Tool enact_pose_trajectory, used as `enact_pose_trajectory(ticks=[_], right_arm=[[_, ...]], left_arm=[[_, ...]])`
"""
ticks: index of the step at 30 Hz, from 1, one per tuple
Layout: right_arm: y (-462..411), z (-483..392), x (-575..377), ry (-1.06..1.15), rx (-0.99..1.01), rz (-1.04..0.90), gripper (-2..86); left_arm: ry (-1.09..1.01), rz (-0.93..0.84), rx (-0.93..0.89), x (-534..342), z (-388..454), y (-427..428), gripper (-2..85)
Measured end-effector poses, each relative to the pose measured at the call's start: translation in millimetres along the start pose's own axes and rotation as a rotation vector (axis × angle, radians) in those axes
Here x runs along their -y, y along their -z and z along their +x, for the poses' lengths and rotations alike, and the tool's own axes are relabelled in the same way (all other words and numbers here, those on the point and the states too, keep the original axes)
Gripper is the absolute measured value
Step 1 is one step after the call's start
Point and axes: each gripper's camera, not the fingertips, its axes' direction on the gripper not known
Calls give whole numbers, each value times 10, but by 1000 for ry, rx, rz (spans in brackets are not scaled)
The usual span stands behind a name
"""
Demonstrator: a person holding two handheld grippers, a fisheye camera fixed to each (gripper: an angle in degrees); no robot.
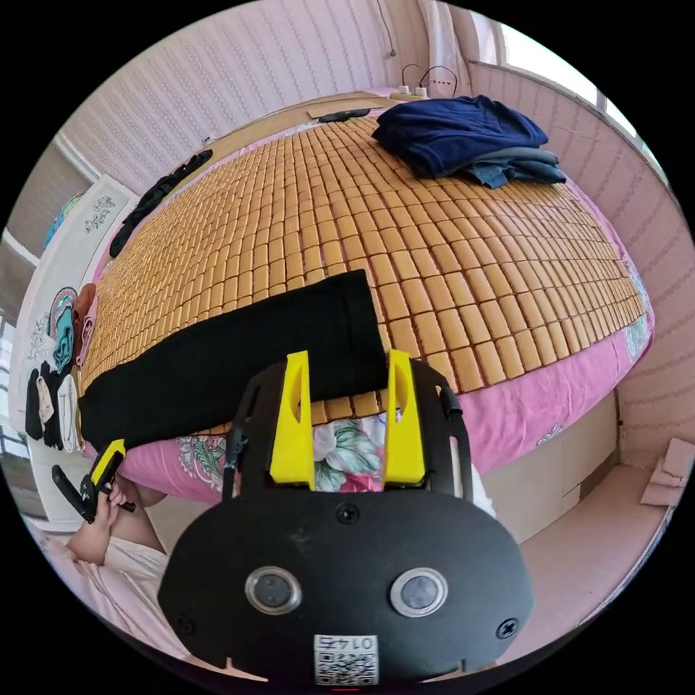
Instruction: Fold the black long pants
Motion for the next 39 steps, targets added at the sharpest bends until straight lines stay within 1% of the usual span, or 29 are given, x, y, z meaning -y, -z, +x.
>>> enact_pose_trajectory(ticks=[1,5,6,8,10,11,15,17,18,20,22,23,25,26,27,28,30,31,33,35,37,38,39], right_arm=[[-12,12,-50,40,-28,-21,77],[25,98,-216,121,-83,-2,55],[51,177,-237,140,-52,-8,45],[115,373,-256,121,5,-15,33],[345,714,-298,58,109,53,22],[423,785,-307,51,118,77,19],[1086,997,-351,77,-8,277,8],[1364,1051,-359,75,10,363,9],[1518,1065,-365,87,65,408,10],[1685,1000,-367,123,182,441,13],[1789,600,-387,290,380,435,18],[1779,460,-394,332,427,416,20],[1568,-143,-486,464,621,345,31],[1465,-289,-515,477,673,316,36],[1209,-585,-582,522,765,242,48],[895,-845,-650,540,806,130,64],[475,-1083,-757,553,802,-26,74],[282,-1112,-814,514,789,-96,80],[194,-995,-863,484,809,-132,85],[266,-716,-860,429,766,-75,86],[388,-177,-792,315,574,15,93],[414,-19,-771,270,511,32,97],[476,300,-737,184,390,68,105]], left_arm=[[-12,-11,11,30,12,-11,-10],[-96,-40,59,118,77,-47,-10],[-134,-50,68,150,88,-60,-10],[-115,-71,45,209,38,-76,-10],[-58,-90,-3,281,-48,-105,-10],[-54,-91,-13,299,-55,-116,-10],[-40,-87,-140,479,60,-246,-10],[-51,-89,-185,566,178,-332,-10],[-50,-76,-208,612,233,-368,-10],[-29,-46,-234,672,243,-359,-10],[30,0,-271,728,119,-242,-10],[41,12,-276,736,73,-200,-9],[80,44,-279,740,-150,-24,-9],[93,48,-275,734,-210,14,-8],[122,56,-263,714,-336,87,-7],[146,60,-242,685,-451,142,-5],[166,54,-198,636,-582,183,1],[176,35,-168,611,-644,180,17],[189,3,-149,595,-700,160,36],[197,8,-155,597,-712,147,45],[191,14,-196,666,-665,80,51],[187,15,-208,697,-644,56,53],[178,22,-225,769,-599,13,58]])
